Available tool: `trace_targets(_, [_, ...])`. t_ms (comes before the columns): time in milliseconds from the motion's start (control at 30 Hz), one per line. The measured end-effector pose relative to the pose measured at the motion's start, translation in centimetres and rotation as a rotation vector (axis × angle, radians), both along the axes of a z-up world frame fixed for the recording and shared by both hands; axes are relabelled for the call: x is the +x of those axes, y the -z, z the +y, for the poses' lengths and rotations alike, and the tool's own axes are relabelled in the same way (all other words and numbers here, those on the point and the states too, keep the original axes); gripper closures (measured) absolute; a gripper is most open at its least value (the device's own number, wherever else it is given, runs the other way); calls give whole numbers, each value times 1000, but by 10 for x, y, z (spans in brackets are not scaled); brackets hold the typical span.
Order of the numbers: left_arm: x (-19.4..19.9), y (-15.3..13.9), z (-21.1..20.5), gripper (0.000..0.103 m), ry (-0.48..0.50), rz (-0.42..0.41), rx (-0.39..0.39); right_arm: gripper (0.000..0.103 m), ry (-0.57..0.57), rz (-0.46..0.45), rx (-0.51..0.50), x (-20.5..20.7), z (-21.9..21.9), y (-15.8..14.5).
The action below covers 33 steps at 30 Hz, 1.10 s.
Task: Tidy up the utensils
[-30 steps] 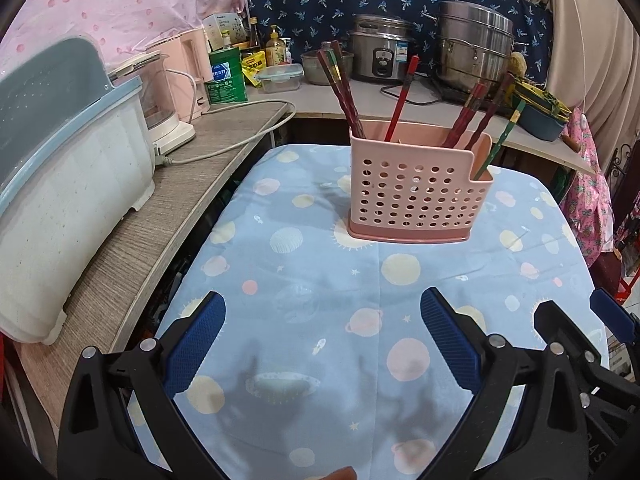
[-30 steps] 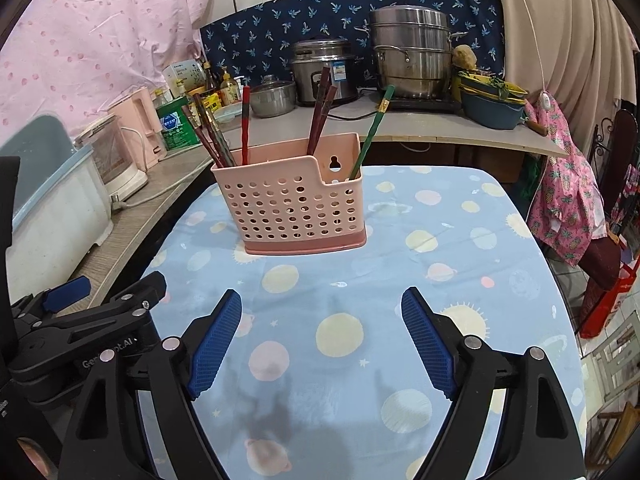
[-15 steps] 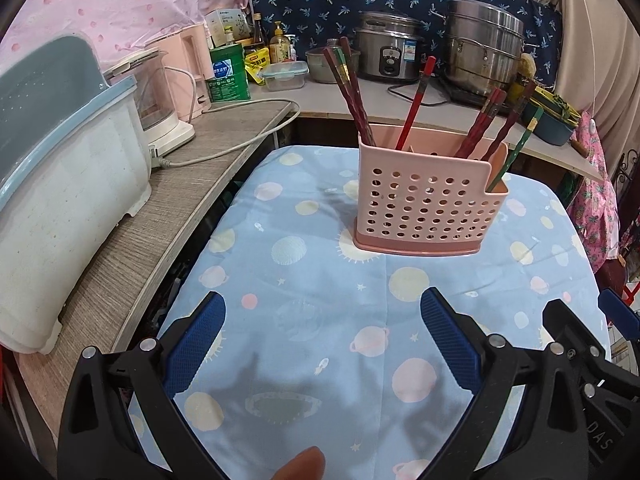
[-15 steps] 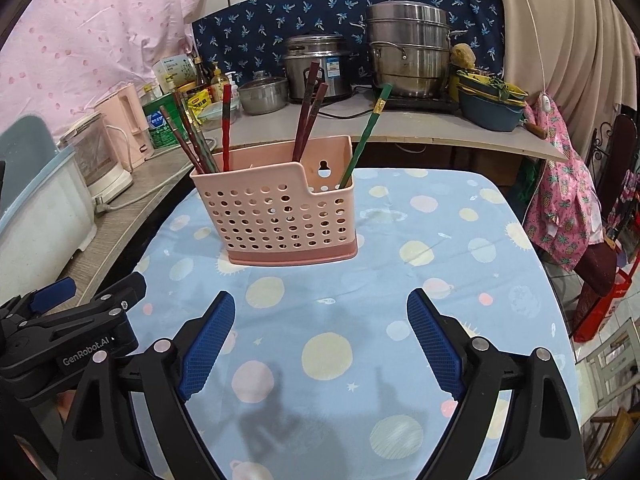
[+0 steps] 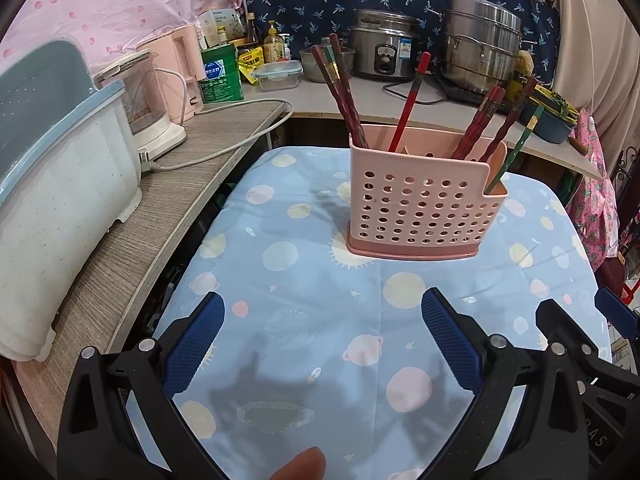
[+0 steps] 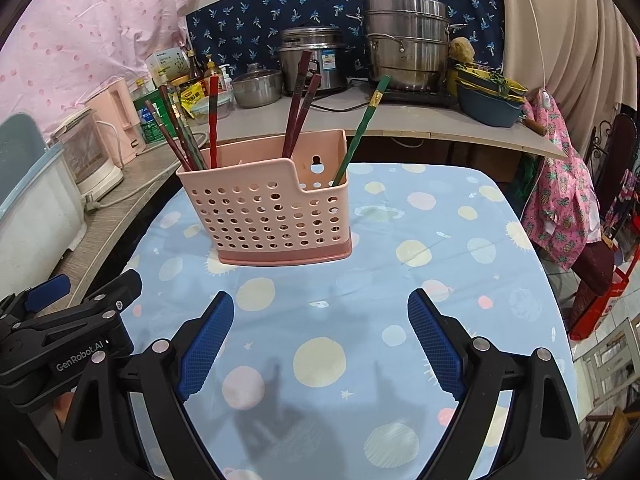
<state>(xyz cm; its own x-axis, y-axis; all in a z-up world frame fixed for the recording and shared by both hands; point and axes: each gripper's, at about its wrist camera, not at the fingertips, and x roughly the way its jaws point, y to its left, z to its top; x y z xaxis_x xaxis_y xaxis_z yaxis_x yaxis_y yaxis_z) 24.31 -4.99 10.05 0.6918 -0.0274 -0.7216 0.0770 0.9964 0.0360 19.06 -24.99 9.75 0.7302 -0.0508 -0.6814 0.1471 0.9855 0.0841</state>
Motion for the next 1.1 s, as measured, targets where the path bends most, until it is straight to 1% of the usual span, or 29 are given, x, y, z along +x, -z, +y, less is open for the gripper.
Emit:
trace_targets(500, [4, 2, -7, 8, 6, 4, 7, 18, 14, 1, 1, 4, -4, 2])
trace_targets(1100, [-2, -3, -10, 8, 7, -14, 7, 18, 22, -11, 7, -1, -5, 2])
